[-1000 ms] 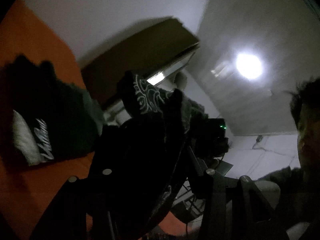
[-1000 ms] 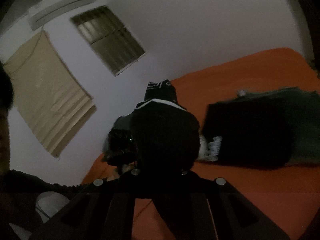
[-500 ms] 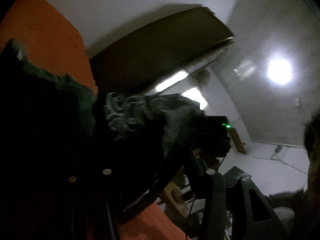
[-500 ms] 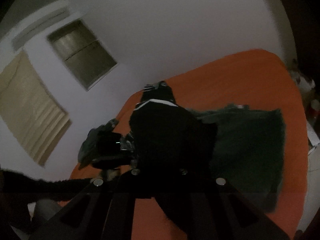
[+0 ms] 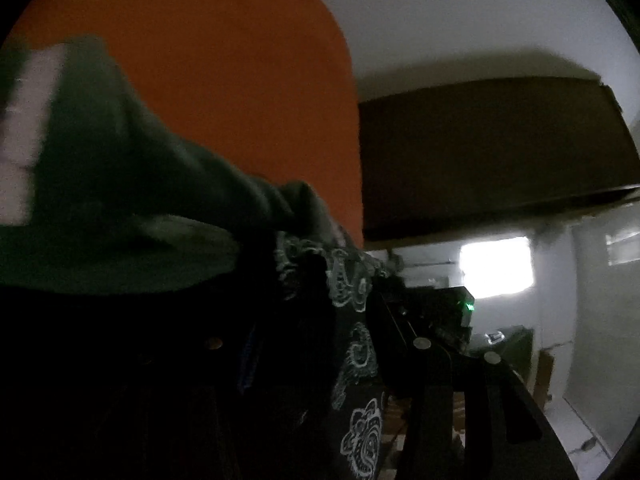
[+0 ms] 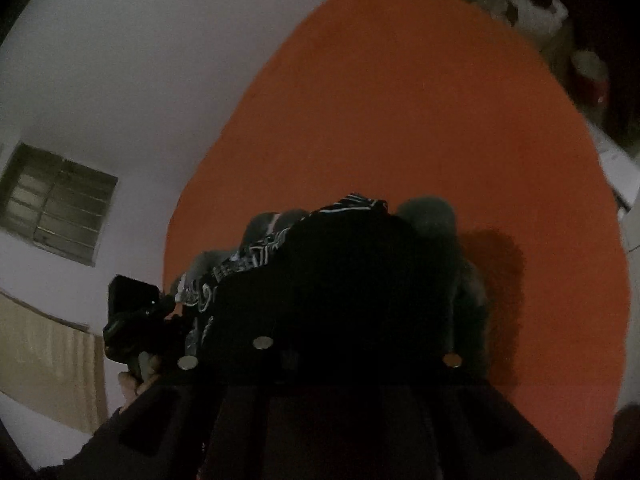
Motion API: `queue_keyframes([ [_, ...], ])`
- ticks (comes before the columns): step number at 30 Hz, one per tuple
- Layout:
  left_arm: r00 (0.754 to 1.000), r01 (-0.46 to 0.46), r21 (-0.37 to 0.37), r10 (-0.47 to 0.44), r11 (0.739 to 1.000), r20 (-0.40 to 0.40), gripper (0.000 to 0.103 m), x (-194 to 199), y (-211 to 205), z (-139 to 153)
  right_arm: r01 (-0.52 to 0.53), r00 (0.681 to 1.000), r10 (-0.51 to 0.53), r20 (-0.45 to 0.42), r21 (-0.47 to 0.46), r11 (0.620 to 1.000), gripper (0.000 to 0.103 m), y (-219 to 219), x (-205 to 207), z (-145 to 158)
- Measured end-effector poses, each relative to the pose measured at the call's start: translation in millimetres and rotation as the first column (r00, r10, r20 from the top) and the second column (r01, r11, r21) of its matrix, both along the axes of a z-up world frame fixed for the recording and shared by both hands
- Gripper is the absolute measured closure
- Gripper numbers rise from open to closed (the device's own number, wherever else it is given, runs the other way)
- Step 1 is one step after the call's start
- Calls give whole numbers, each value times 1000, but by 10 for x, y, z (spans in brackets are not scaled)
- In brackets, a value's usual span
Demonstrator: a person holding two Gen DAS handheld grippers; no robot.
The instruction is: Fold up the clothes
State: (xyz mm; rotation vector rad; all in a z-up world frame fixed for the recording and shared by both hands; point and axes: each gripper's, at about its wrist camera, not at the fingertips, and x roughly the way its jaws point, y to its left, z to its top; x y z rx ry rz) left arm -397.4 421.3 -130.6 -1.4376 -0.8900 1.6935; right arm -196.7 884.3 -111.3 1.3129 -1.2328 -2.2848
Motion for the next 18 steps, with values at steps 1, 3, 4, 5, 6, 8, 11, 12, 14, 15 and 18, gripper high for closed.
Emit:
queue_keyframes([
  [1,1000,8,-14,-8,1000,-10,52,37,-42,60,0,1000,0,7,-15,1000,81,22,-25,-23],
  [3,1000,8,-37,-9,999,-20,52,100,-111,175,-17,999,18,42,-29,999,76,123,-115,-67],
  [4,1000,0,-43,-1,999,-16,52,149,-133,240,-26,998,27,59,-18,999,74,97,-110,-22],
  [5,1000,-2,-50,1,999,-14,52,234,-146,324,-35,997,35,76,-8,999,71,58,-94,33],
  [6,1000,6,-58,-7,998,-21,51,359,-155,414,-43,995,43,93,3,999,68,19,-78,88],
  [8,998,23,-68,-26,997,-49,46,574,-142,602,11,990,-20,142,66,998,41,78,189,224],
  [11,987,89,-123,-104,988,-124,44,931,-42,775,77,987,-102,121,197,977,38,154,843,450],
  [12,983,109,-132,-126,985,-130,44,1003,-25,788,121,985,-145,96,220,968,38,176,1217,517],
  [14,979,142,-140,-160,980,-129,44,1121,1,775,200,972,-218,82,191,961,38,61,1825,566],
  [15,979,143,-143,-161,979,-124,44,1161,20,744,235,964,-251,85,165,958,38,-97,2096,591],
  [18,981,150,-173,-168,973,-93,44,1196,112,551,320,946,-323,36,69,945,38,-519,2789,383],
])
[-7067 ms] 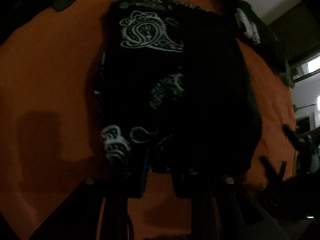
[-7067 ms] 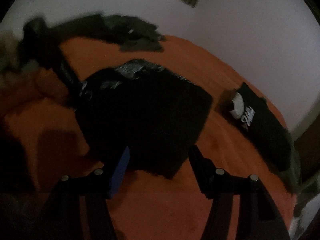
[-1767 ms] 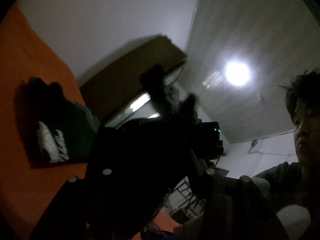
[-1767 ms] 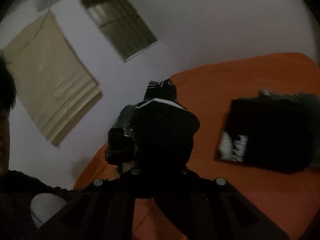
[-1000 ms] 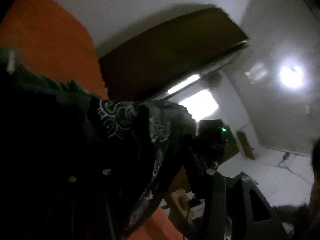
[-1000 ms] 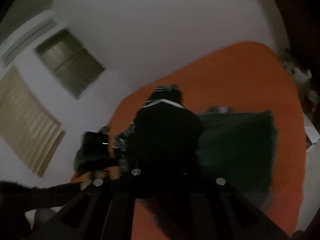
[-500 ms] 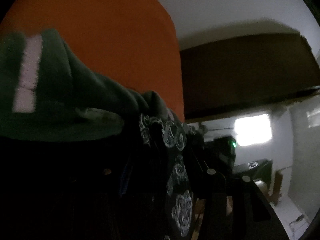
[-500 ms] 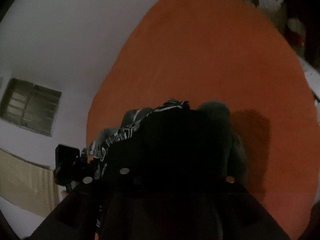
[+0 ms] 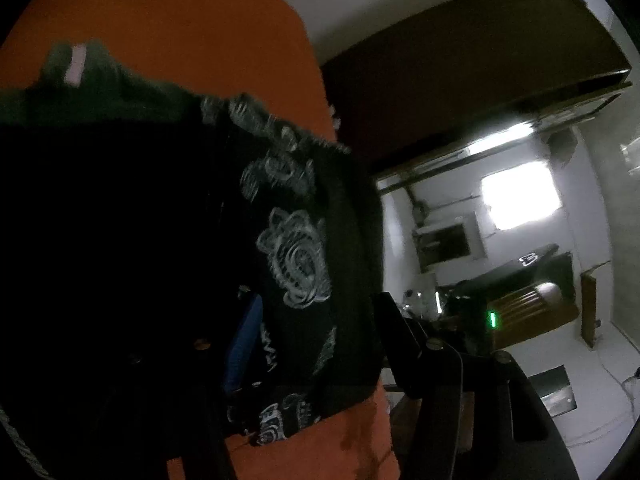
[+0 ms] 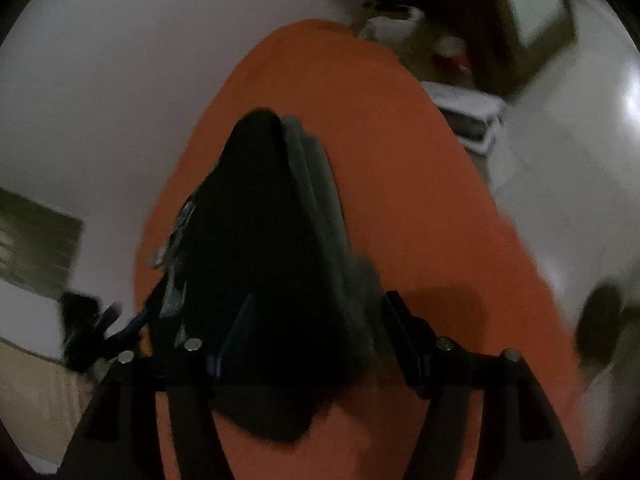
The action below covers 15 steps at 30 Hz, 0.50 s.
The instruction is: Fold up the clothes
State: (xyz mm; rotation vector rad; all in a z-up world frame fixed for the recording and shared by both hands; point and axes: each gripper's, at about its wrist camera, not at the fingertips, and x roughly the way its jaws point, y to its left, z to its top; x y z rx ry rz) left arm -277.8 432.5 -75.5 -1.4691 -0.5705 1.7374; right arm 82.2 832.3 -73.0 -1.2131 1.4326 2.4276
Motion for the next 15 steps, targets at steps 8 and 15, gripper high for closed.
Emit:
queue_keyframes([
  [8,997,-57,-101,62,993,39,44,-25,72,-224,112,983,-140,-115,-226,968,40,-459,74,-597],
  [15,997,-72,-114,74,991,19,45,144,88,-253,199,953,-243,-181,-234,952,90,-475,40,-603],
])
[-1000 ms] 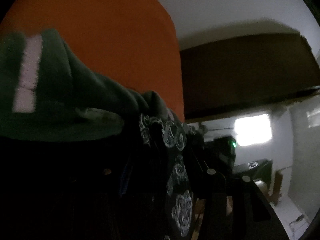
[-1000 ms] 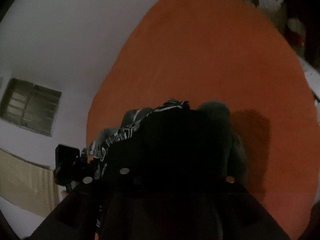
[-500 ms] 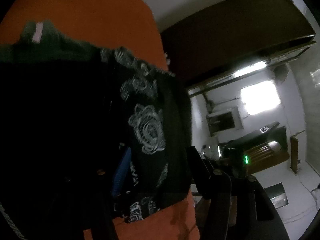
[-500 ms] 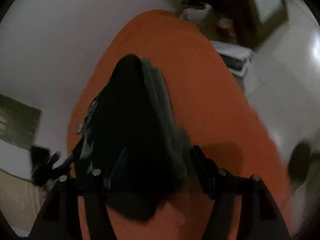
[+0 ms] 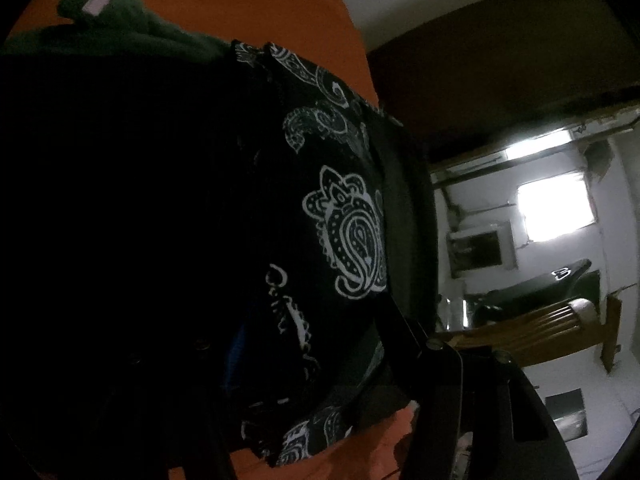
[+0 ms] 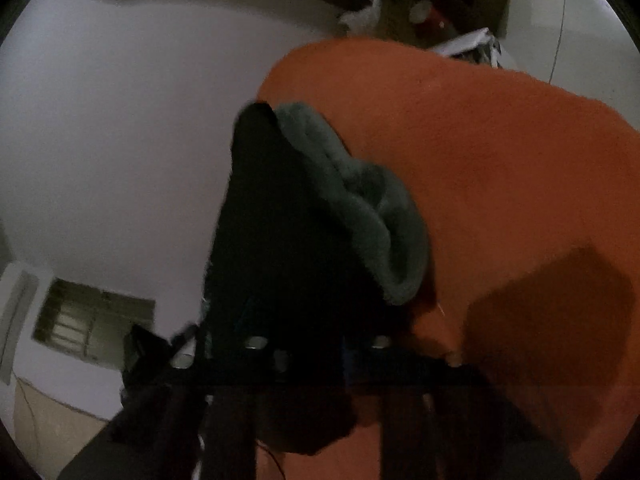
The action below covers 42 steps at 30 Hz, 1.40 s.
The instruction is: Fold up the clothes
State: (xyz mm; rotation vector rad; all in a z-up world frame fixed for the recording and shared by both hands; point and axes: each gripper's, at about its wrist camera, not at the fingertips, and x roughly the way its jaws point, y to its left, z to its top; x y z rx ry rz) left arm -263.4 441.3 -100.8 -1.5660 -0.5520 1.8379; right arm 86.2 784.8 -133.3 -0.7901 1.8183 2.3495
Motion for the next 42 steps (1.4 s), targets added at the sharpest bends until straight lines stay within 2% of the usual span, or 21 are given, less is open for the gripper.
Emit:
queue_keyframes([
  [2,1000,-24,-3,24,1000,-4,51,58,-16,30,10,1000,-11,14,56,998,91,26,45,164],
  [4,999,-42,-8,42,999,-11,51,144,-25,68,-17,997,5,77,159,987,91,44,65,456],
  [6,998,-50,-59,49,997,-31,51,213,-36,53,-19,992,-21,128,305,952,92,97,110,719],
  [8,997,-63,-110,58,992,-51,51,248,-62,15,-49,980,-30,197,385,922,91,160,-5,770],
  [10,993,-107,-158,97,982,-68,51,208,-182,40,-123,961,31,274,323,938,85,267,-100,619],
  [12,985,-159,-169,143,973,-101,51,119,-346,202,-195,933,103,344,242,950,82,378,-192,452],
  [13,983,-163,-167,146,972,-110,51,75,-378,277,-207,925,111,364,239,949,78,397,-182,432],
  [16,986,-114,-156,92,981,-142,50,-81,-264,541,-136,907,-31,419,363,922,65,414,112,643],
  [17,987,-80,-150,57,985,-149,50,-133,-163,603,-103,907,-85,413,413,905,65,391,191,728],
  [19,986,2,-154,-28,988,-166,50,-203,201,661,-60,945,-99,311,464,884,65,234,264,922],
  [21,977,56,-207,-96,977,-193,50,-294,520,599,-94,984,18,177,434,896,67,13,94,1031],
  [24,968,41,-363,-127,931,-215,50,-522,887,323,-242,970,214,114,472,848,82,-521,-422,1102],
  [26,967,8,-419,-114,908,-229,50,-674,903,195,-312,950,254,180,513,800,91,-795,-759,928],
  [27,966,-8,-443,-108,897,-237,50,-748,899,138,-345,938,268,219,531,774,91,-928,-926,831],
  [29,964,-34,-459,-91,888,-248,50,-894,853,80,-390,915,250,317,536,749,91,-1061,-1120,599],
  [31,972,-46,-436,-60,899,-227,50,-1027,777,55,-415,901,247,356,542,731,91,-1127,-1204,395],
  [34,974,-65,-397,-29,915,-225,50,-1049,644,201,-411,906,268,329,530,741,91,-1086,-1103,544],
  [35,973,-52,-367,-35,929,-227,50,-981,594,291,-394,916,271,294,537,746,91,-1082,-1028,623],
  [37,966,4,-310,-84,951,-245,50,-740,531,479,-360,933,285,221,583,728,91,-1146,-924,838],
  [39,952,88,-288,-166,954,-256,50,-482,544,597,-407,913,330,239,587,700,91,-1332,-973,865],
  [42,929,259,-371,-335,892,-156,50,-204,762,453,-493,868,347,356,533,688,91,-1451,-1300,472],
])
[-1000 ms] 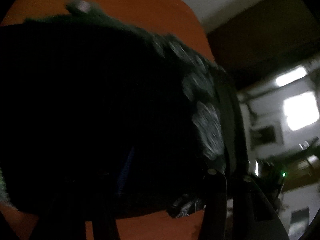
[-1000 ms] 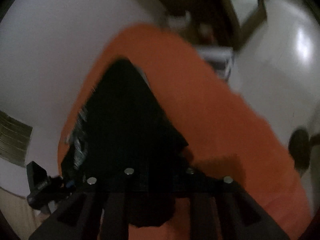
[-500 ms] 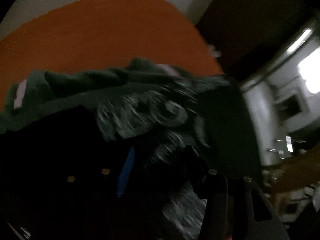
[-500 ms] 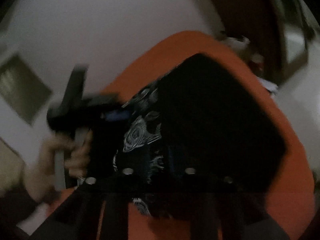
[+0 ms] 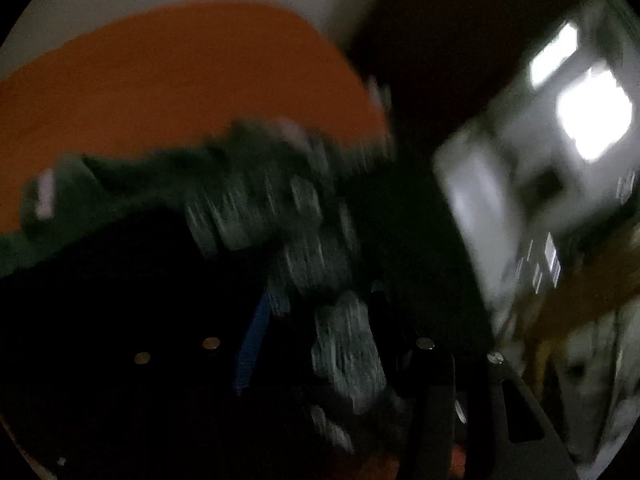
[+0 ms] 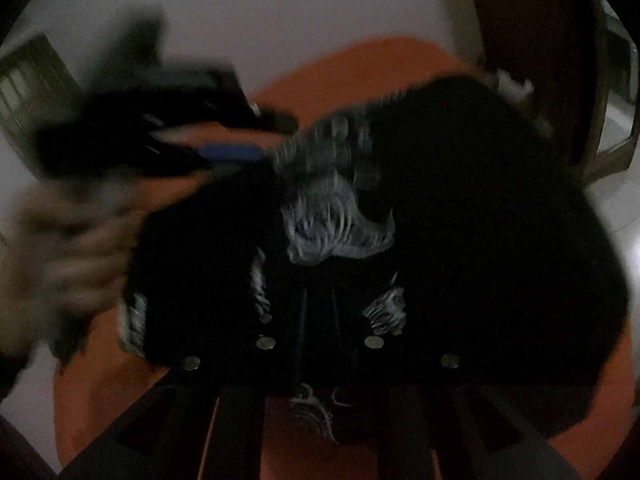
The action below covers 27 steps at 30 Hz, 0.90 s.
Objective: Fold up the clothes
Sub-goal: 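Lower the paisley bundle onto the folded black printed shirt with both grippers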
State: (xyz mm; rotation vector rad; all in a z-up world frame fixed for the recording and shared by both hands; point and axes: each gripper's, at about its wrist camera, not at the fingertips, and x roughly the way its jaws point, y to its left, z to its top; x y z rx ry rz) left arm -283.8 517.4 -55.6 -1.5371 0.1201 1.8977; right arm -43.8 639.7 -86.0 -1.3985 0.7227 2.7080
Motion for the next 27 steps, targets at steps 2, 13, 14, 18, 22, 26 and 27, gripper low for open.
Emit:
queue_keyframes([
  [2,999,16,-78,-18,997,-31,50,58,45,-173,5,1000,-6,-6,-26,1000,91,29,-73,-139],
  [13,989,-119,-55,114,991,-99,48,-449,99,-296,5,999,-5,40,-18,1000,91,-130,-141,-336],
  [14,988,-127,-47,123,991,-88,48,-486,87,-279,20,1000,-20,13,-46,999,91,-100,-88,-264],
  [18,987,-141,-27,139,990,-82,48,-560,38,-233,24,996,-32,-85,-98,995,91,-77,-15,-126],
  [22,987,-141,-28,138,990,-86,49,-561,-2,-285,-20,986,-3,-169,-132,991,91,-103,-126,-124],
  [26,985,-164,-34,162,986,-64,49,-583,-51,-345,-42,993,34,-114,-67,997,99,-208,-319,-303],
  [27,983,-178,-28,176,984,-58,49,-569,-71,-319,-40,994,33,-106,-65,997,100,-211,-325,-295],
])
